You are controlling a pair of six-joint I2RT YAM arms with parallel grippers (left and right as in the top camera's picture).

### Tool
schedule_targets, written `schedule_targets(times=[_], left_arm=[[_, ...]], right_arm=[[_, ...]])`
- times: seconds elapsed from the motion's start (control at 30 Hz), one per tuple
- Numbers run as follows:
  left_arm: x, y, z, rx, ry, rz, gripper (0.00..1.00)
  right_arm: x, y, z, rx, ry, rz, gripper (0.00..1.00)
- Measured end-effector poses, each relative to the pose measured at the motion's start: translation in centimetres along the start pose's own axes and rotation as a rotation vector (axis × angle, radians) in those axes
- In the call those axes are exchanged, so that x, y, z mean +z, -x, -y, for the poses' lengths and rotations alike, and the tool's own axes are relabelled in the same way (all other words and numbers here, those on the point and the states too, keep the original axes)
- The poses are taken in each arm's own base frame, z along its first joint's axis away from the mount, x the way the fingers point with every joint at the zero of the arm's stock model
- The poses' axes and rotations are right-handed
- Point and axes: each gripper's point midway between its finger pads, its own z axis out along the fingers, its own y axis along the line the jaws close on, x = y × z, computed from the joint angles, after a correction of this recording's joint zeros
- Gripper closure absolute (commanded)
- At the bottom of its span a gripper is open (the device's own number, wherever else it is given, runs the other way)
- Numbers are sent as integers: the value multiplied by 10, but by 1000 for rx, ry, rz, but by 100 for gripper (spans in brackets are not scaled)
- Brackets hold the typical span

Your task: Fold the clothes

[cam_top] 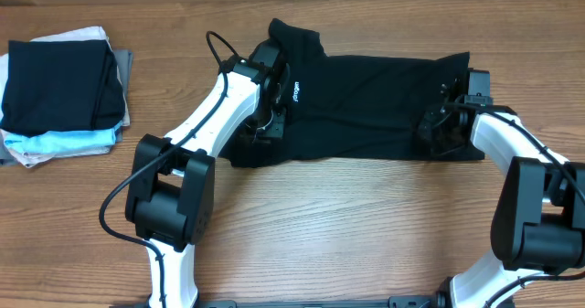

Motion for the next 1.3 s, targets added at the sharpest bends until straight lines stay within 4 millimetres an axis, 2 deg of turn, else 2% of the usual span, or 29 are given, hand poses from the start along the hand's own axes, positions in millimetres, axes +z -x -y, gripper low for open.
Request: schedule_targets(times=[0.2, 0.53, 0.83, 1.03, 1.1, 1.3], left_arm=[[0, 1, -1, 0, 5, 4, 96], [0, 1, -1, 0, 5, 5, 96], [0, 1, -1, 0, 5, 5, 96], [0, 1, -1, 0, 5, 5, 96], [0, 1, -1, 0, 5, 5, 96], [0, 0, -1, 0, 6, 2, 96]], right_arm=[[3, -6, 5, 19, -15, -10, 96], [1, 32, -2, -6, 2, 148, 95], [-4, 60, -8, -25, 17, 269, 86], [4, 83, -4, -26, -7, 366, 66], [6, 90, -4, -30, -8, 396, 62], [-4, 94, 4, -4, -35, 366, 45]])
